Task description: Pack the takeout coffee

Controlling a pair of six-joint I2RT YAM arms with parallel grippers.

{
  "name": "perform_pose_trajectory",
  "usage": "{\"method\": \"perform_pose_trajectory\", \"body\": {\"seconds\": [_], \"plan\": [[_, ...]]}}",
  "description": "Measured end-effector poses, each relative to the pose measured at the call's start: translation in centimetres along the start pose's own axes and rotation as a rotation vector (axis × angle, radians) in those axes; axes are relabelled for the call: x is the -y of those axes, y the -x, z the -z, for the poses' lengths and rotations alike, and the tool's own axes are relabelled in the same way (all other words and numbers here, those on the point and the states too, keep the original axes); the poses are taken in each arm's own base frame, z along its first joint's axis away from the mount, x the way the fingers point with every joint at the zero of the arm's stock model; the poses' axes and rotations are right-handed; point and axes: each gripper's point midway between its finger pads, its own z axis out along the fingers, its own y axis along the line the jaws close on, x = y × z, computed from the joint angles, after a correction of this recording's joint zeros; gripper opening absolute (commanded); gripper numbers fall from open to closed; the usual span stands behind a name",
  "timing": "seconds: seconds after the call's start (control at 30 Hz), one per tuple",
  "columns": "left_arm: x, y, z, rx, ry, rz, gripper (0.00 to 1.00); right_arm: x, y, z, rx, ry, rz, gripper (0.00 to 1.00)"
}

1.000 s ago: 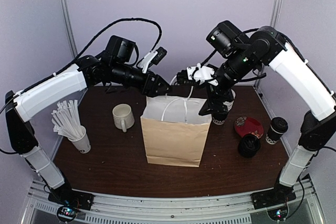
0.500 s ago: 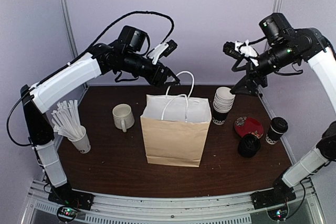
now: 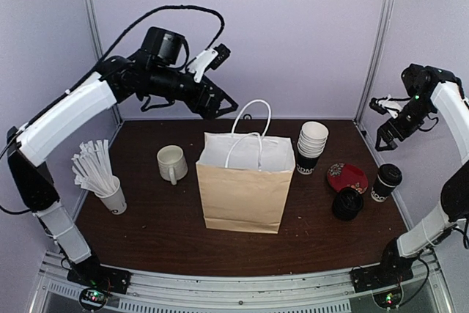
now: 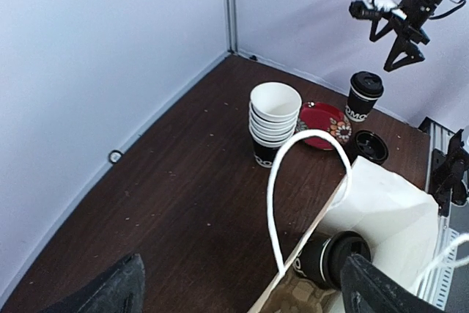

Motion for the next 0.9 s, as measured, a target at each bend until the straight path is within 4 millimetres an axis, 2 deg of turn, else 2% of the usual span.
{"method": "perform_pose_trajectory", "body": {"seconds": [0.13,0.2,0.23,0.33,0.43,0.53,0.63,0.9], "plan": [[0.0,0.6,6.5,0.078,0.098,-0.043,0.98,1.4,-2.6,-1.6,-0.115,-0.039,-0.011,1.00],[0.0,0.0,8.4,0.098,0.139,-0.061,0.97,2.1,-3.6,-2.6,-0.162,-0.042,-0.024,1.00],[-0.1,-0.5,8.6,0.096,0.149,-0.065,0.96,2.5,-4.0,-3.2,-0.187,-0.039,-0.032,0.99],[-0.5,-3.4,7.1,0.046,0.163,-0.076,0.92,3.3,-4.6,-5.0,-0.243,-0.024,-0.036,0.97],[-0.9,-8.1,4.5,-0.048,0.154,-0.062,0.91,3.4,-5.5,-6.8,-0.299,0.002,-0.030,0.93],[-1.4,-11.2,3.6,-0.110,0.148,-0.036,0.92,3.5,-6.2,-7.9,-0.341,0.014,-0.023,0.92],[-1.5,-11.7,3.8,-0.101,0.147,-0.028,0.91,3.9,-6.9,-8.4,-0.377,-0.004,-0.017,0.92],[-0.9,-9.5,4.9,-0.012,0.131,-0.046,0.91,4.7,-7.2,-8.6,-0.393,-0.043,-0.016,0.93]]}}
